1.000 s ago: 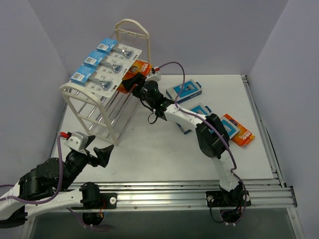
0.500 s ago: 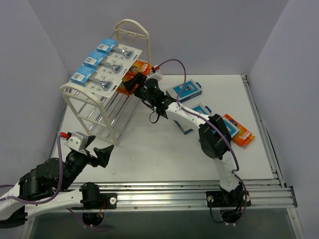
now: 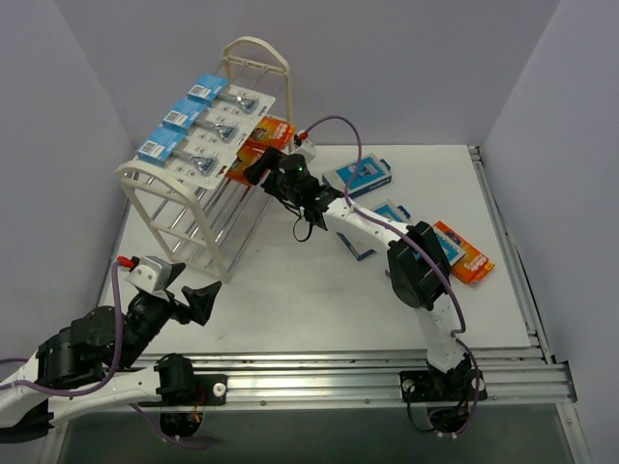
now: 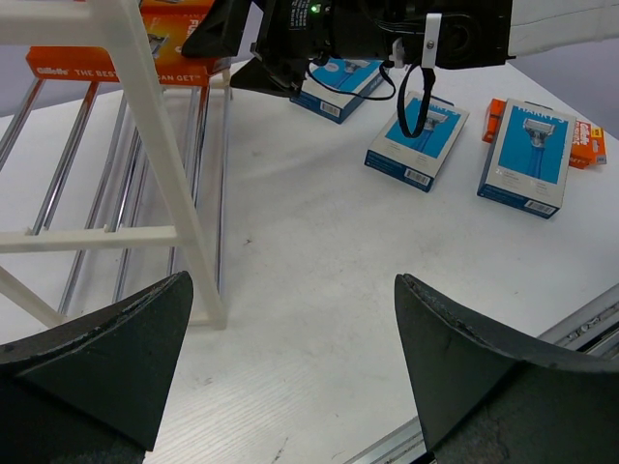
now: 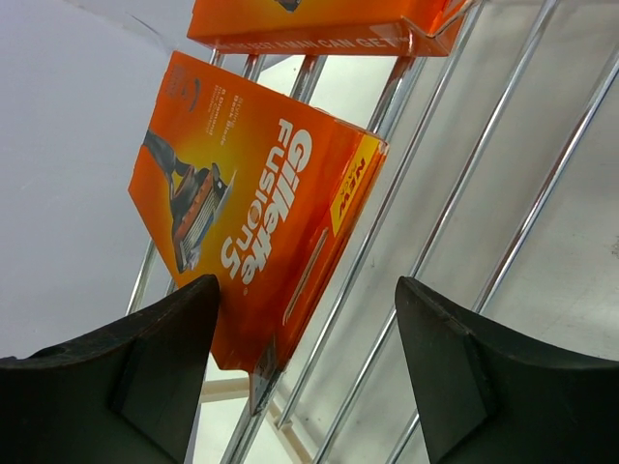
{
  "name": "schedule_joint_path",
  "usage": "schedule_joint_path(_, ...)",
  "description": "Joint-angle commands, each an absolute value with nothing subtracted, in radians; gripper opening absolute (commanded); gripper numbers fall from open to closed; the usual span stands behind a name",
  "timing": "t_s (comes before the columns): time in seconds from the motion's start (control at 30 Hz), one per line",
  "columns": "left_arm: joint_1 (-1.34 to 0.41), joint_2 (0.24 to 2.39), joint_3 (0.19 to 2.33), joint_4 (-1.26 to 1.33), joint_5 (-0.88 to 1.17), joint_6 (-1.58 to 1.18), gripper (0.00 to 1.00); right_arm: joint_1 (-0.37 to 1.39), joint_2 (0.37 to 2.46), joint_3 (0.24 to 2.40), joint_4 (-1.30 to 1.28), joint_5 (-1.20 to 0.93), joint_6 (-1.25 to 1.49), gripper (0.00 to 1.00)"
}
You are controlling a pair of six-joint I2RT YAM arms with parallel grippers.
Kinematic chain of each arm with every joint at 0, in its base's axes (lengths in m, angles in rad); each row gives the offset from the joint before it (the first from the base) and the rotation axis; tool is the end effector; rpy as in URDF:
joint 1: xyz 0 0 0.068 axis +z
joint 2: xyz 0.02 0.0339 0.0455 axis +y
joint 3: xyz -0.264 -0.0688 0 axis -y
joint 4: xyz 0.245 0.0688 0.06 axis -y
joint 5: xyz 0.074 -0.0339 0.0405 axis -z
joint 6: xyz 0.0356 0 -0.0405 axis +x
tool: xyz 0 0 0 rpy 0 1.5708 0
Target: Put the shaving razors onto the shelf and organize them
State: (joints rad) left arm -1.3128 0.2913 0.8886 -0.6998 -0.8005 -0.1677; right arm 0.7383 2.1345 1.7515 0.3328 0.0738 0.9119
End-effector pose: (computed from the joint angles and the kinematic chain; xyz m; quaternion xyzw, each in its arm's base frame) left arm 0.0334 -0.0266 0.3666 0.1510 0.7161 -0.2026 0.6506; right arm 0.3864 0.3481 0.2953 0.0881 0.7192 0.4878 0.4869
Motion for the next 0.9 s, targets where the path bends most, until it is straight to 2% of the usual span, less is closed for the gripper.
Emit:
schedule_joint_path(0.0, -1.304, 0.29, 0.897, -0.681, -0.787, -0.15, 0.94, 0.732, 2.034, 1.746, 0.373, 0.078, 0.879, 0.69)
schedule_joint_path(0.17, -1.298, 0.29, 0.897, -0.681, -0.785, -0.15, 0.94, 0.73, 1.994, 1.733, 0.368, 0.067, 0.864, 0.72)
schedule_joint_path(0.43, -1.29, 0.311, 0.899, -0.687, -0.785, -0.152, 0.94, 0.718, 1.873, 1.583, 0.402, 0.046, 0.856, 0.74)
schedule_joint_path(0.53, -1.289, 0.318, 0.902, -0.692, -0.787, -0.152, 0.94, 0.695, 1.778, 1.452, 0.396, 0.051, 0.833, 0.74)
schedule_joint_path(0.57, -1.286, 0.318, 0.905, -0.693, -0.79, -0.156, 0.94, 0.651, 1.65, 1.289, 0.368, 0.054, 0.81, 0.74)
schedule_joint_path(0.6, -1.285, 0.316, 0.904, -0.693, -0.79, -0.155, 0.94, 0.65, 1.614, 1.287, 0.368, 0.058, 0.801, 0.74)
schedule_joint_path(0.77, -1.278, 0.308, 0.899, -0.686, -0.781, -0.15, 0.94, 0.571, 1.404, 1.12, 0.156, 0.149, 0.704, 0.75)
schedule_joint_path(0.87, -1.275, 0.313, 0.9, -0.684, -0.772, -0.147, 0.94, 0.545, 1.307, 1.089, -0.039, 0.272, 0.643, 0.81)
